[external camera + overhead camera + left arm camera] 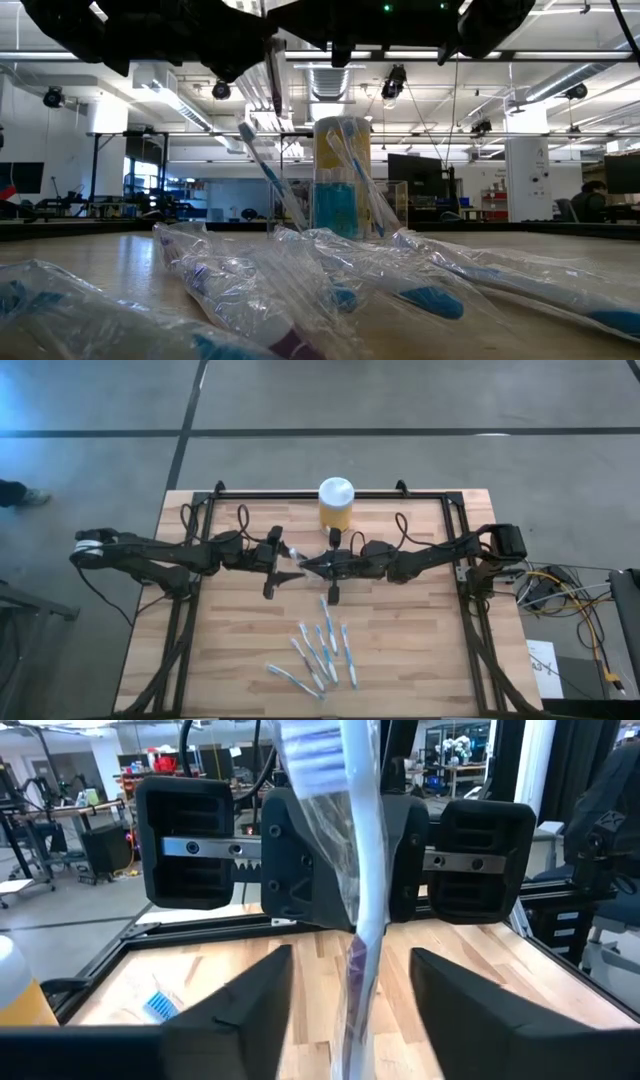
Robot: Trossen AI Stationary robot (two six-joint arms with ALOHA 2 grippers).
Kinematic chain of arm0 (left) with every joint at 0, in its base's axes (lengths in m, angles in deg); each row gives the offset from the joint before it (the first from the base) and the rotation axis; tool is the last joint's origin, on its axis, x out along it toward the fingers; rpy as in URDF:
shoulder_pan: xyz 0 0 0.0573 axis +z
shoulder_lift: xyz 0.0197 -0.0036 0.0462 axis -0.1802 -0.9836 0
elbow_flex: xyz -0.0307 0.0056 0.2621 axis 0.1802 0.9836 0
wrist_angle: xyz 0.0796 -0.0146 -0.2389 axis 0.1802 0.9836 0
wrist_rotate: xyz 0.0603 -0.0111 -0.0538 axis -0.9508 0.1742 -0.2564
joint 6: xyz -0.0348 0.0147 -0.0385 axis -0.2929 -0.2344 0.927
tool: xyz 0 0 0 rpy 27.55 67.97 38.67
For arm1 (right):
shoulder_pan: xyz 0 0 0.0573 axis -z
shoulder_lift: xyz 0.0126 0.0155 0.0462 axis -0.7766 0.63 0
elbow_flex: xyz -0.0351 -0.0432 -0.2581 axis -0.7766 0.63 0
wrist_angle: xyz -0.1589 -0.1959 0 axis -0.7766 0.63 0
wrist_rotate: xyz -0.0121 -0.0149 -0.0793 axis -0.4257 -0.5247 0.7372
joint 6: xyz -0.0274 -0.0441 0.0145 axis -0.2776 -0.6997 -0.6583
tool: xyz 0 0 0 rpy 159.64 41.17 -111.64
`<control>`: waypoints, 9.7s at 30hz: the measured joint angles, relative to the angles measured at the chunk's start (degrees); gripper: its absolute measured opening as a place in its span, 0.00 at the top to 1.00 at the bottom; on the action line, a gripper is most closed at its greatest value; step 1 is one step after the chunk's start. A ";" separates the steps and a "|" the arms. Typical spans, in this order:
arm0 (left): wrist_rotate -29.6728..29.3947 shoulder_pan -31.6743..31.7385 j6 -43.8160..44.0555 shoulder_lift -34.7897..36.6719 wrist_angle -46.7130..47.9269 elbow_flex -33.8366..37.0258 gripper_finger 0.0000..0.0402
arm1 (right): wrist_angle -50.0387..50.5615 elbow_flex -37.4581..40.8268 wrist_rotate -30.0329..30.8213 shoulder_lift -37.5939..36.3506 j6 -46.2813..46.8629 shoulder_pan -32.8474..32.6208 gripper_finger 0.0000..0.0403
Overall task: Pick & Place toothbrushing station
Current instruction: Put the violet toothbrush into the transparent organizer, then put the blue toothbrush into the transparent organizer
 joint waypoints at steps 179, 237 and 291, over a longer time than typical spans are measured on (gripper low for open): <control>-9.53 4.74 4.66 -4.45 -12.06 7.17 0.58 | 15.51 55.08 3.04 -76.48 8.46 -1.85 0.98; 2.59 4.76 4.26 65.33 44.37 25.62 0.99 | 50.87 35.08 7.68 -56.47 38.09 -4.42 0.98; 4.26 4.74 17.70 64.50 46.31 24.92 0.98 | 86.16 -22.97 7.56 15.91 69.71 -23.97 0.33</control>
